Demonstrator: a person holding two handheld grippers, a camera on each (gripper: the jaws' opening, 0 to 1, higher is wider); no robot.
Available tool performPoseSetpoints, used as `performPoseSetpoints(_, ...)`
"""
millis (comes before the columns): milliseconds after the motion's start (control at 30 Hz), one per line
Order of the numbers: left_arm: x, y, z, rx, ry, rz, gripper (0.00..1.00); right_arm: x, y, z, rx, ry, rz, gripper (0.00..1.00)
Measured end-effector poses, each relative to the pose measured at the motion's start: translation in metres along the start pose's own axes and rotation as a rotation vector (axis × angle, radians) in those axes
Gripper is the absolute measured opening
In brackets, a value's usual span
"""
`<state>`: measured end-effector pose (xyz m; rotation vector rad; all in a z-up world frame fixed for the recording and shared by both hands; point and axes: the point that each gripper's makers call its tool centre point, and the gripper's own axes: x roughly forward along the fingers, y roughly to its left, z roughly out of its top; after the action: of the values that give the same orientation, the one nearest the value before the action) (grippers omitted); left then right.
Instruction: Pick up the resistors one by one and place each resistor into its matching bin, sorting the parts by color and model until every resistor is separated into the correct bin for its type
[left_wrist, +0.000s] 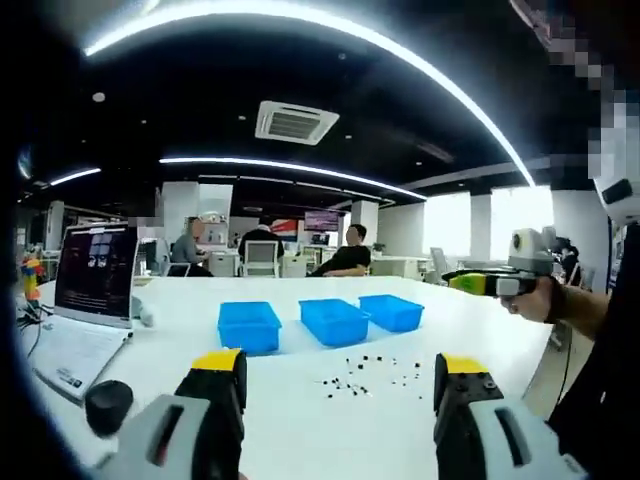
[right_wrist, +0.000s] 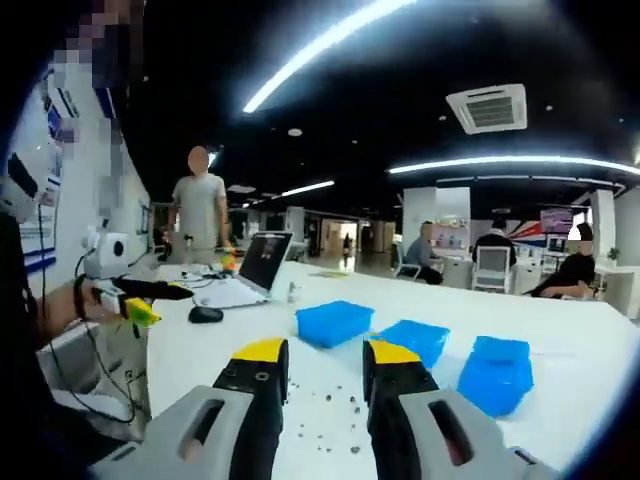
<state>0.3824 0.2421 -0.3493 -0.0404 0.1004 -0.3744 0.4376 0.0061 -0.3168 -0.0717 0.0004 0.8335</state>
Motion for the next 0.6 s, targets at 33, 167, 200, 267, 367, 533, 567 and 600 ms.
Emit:
performPoseSetpoints(33, 0.001, -0.001, 0.001, 0.002, 0.0, -0.004, 0.77, -0.01, -0.001, -0.001, -0.01, 0.001, -0.019, 0.32)
performPoseSetpoints(167, 0.005, -0.005, 0.002, 0.012, 0.004, -0.022, 0.77, -0.04, -0.005, -0.007, -0.008, 0.019, -0.077, 0.32)
performPoseSetpoints(200, 0.005, -0.006, 0.002, 0.014, 0.006, -0.027, 0.77, -0.044, -0.005, -0.009, -0.001, 0.025, -0.082, 0.32)
performPoseSetpoints(267, 0.006, -0.008, 0.001, 0.017, 0.01, -0.033, 0.77, -0.05, -0.007, -0.014, 0.0, 0.04, -0.096, 0.32)
performPoseSetpoints(367, 0.007, -0.009, 0.0, 0.02, 0.015, -0.038, 0.77, -0.049, -0.01, -0.02, -0.004, 0.067, -0.098, 0.32)
performPoseSetpoints(533, 0.002, -0.007, -0.001, 0.02, 0.016, -0.028, 0.77, -0.039, -0.015, -0.027, 0.007, 0.123, -0.064, 0.32)
performPoseSetpoints(567, 0.001, -0.006, -0.002, 0.021, 0.019, -0.023, 0.77, -0.037, -0.014, -0.03, 0.009, 0.148, -0.047, 0.32)
performPoseSetpoints(600, -0.001, -0.004, -0.003, 0.023, 0.02, -0.016, 0.77, -0.033, -0.015, -0.031, 0.007, 0.162, -0.033, 0.31)
